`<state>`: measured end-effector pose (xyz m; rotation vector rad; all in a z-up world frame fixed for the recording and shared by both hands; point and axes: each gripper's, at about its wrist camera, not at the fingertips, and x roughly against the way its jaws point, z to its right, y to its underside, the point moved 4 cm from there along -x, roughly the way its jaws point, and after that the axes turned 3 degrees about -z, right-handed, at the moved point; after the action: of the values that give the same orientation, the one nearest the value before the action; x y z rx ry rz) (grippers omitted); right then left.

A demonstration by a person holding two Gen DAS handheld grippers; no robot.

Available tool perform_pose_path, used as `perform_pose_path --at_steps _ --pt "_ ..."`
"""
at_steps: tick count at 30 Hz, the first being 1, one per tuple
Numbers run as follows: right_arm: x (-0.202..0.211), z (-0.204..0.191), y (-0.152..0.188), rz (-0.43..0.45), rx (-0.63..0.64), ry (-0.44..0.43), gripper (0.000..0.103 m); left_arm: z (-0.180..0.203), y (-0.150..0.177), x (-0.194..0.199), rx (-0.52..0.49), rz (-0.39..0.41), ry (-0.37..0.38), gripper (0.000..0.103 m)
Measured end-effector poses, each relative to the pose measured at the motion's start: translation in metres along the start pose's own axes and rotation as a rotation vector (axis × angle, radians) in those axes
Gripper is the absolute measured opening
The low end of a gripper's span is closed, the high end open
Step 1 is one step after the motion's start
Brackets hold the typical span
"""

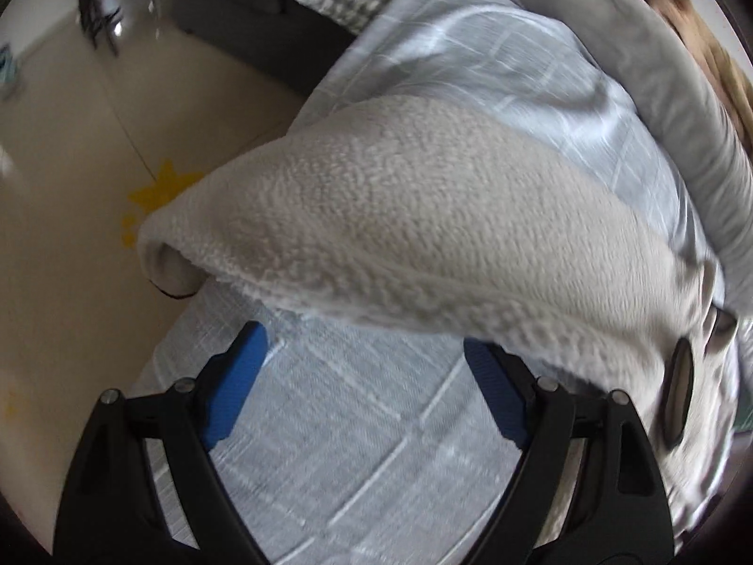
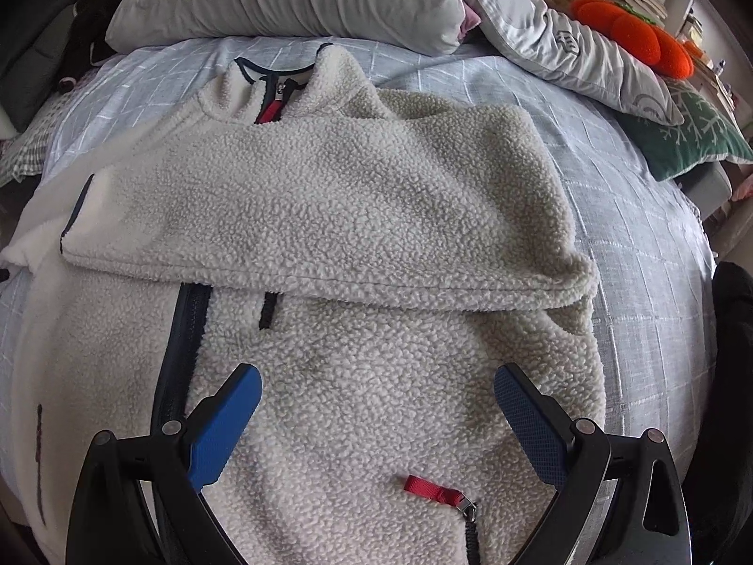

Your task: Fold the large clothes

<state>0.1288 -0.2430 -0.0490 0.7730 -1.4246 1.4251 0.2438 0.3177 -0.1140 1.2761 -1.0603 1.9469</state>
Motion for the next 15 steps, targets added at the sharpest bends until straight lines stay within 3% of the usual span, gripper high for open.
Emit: perform_pose_path --at_steps 4,10,15 --pt "-0.001 0.005 -0.001 -0.003 -0.019 -0.01 0.101 -0.007 -0.008 -0.002 0.092 0.02 0.073 0.085" --pt "-0.004 0.008 0.0 -0.016 -0.022 -0.006 0.101 -0.007 0.001 0.019 0.19 -0.017 0.202 0.084" --pt "-0.007 0.004 -0.001 -0.027 -0.016 -0.013 0.101 -0.01 0.005 0.04 0.22 0.025 0.218 0.084"
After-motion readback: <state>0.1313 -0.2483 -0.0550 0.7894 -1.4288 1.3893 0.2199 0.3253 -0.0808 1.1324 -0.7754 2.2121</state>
